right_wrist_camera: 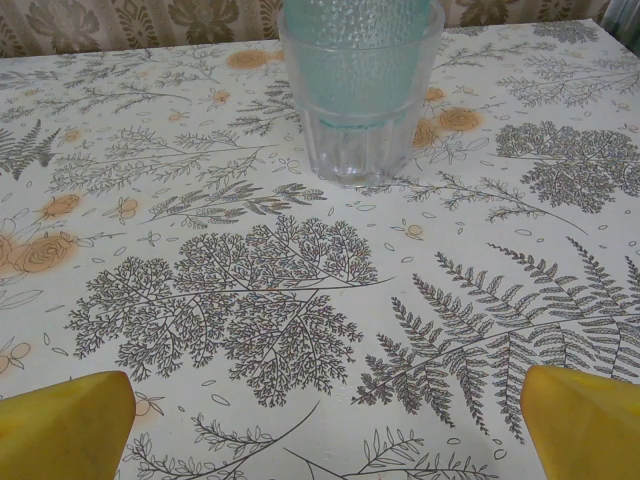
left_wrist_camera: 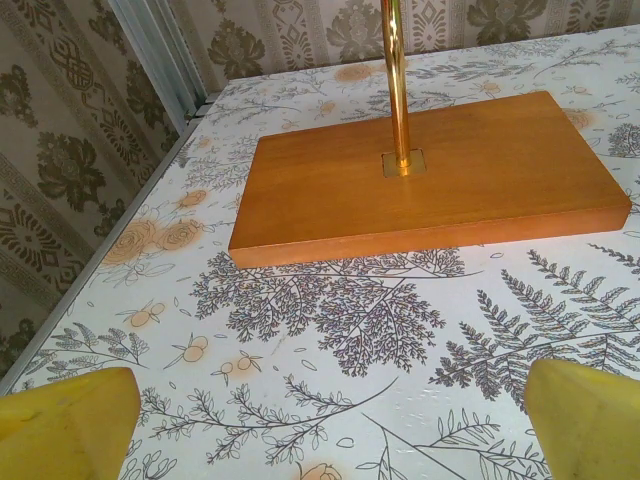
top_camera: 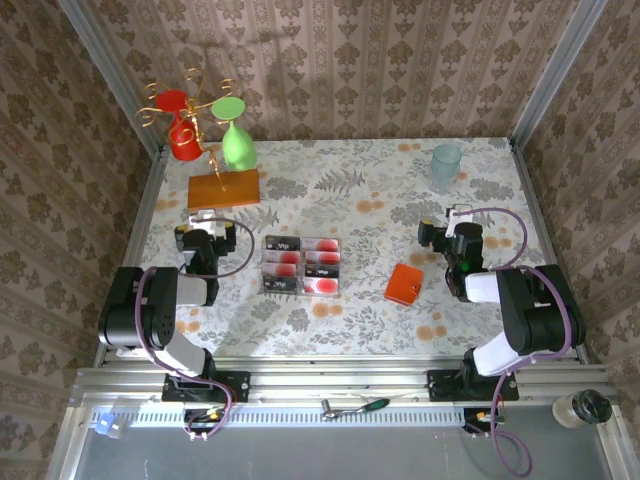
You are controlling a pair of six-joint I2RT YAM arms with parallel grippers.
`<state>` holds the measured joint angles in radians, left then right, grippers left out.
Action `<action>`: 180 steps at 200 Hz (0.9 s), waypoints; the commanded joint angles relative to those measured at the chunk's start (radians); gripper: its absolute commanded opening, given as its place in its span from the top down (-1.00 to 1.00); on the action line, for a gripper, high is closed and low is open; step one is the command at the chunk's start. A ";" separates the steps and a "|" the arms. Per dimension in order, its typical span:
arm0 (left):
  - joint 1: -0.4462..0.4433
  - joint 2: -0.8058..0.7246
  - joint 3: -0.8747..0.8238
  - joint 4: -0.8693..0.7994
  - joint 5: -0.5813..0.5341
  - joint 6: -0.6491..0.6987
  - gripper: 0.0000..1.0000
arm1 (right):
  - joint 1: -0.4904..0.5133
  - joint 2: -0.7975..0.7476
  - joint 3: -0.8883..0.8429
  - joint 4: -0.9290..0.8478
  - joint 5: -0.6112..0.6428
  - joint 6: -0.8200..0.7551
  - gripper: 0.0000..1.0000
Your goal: Put the credit cards into the card holder
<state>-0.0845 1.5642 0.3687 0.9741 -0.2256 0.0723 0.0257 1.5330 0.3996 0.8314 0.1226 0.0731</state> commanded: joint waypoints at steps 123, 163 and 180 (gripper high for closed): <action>0.032 -0.003 0.005 -0.013 0.010 -0.034 -1.00 | -0.007 -0.005 0.010 0.016 -0.012 -0.022 -1.00; 0.045 -0.004 0.006 -0.019 0.031 -0.040 -1.00 | -0.007 -0.004 0.012 0.013 -0.014 -0.021 -1.00; 0.042 -0.005 0.008 -0.018 0.029 -0.039 -1.00 | -0.009 -0.003 0.013 0.012 -0.014 -0.022 -1.00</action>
<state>-0.0425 1.5642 0.3687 0.9661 -0.2073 0.0528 0.0227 1.5333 0.3996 0.8314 0.1215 0.0731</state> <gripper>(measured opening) 0.999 0.999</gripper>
